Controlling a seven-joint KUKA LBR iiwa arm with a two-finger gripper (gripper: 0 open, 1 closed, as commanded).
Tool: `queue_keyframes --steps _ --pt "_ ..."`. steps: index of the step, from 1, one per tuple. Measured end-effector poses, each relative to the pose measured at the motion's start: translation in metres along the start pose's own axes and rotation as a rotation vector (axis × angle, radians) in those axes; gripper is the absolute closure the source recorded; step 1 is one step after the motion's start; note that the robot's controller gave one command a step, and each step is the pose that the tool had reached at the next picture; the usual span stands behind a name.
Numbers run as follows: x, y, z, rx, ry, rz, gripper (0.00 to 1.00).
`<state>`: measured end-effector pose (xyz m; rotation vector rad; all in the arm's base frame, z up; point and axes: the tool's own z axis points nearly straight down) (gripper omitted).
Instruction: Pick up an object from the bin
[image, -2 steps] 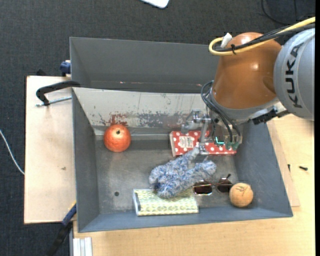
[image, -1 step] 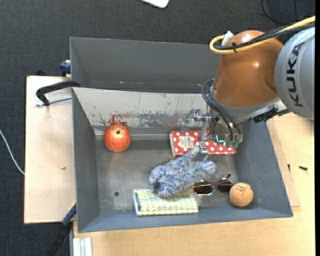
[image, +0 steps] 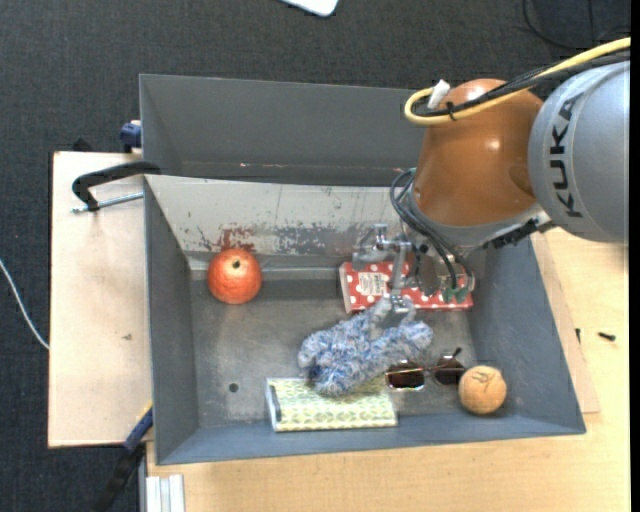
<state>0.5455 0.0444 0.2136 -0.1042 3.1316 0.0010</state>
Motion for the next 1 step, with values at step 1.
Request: queue_keyframes --steps 1 --pt "0.0034 0.0018 0.1314 -0.002 -0.008 -0.219 1.0"
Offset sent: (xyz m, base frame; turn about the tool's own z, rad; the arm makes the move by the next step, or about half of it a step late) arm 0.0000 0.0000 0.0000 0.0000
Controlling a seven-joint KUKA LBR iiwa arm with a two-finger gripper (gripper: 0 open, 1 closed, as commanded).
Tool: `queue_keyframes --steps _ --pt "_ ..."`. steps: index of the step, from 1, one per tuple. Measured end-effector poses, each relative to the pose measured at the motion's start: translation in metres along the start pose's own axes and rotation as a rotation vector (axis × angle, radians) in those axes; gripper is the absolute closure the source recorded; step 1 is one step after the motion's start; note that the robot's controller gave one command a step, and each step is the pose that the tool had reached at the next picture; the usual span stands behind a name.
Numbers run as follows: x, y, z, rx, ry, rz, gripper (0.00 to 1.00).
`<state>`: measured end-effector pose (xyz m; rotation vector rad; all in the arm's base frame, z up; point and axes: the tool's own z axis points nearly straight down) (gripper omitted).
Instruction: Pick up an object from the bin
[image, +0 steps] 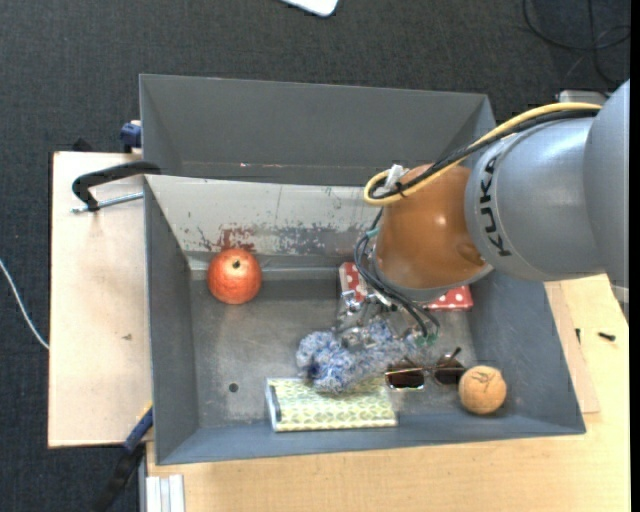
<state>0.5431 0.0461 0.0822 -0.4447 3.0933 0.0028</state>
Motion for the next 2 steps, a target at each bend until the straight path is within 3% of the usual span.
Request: queue_keyframes --steps 1,2 --pt "0.0 0.0 0.0 0.0 0.0 0.0 1.0" --pt "-0.002 0.008 -0.186 0.0 0.008 0.005 1.0"
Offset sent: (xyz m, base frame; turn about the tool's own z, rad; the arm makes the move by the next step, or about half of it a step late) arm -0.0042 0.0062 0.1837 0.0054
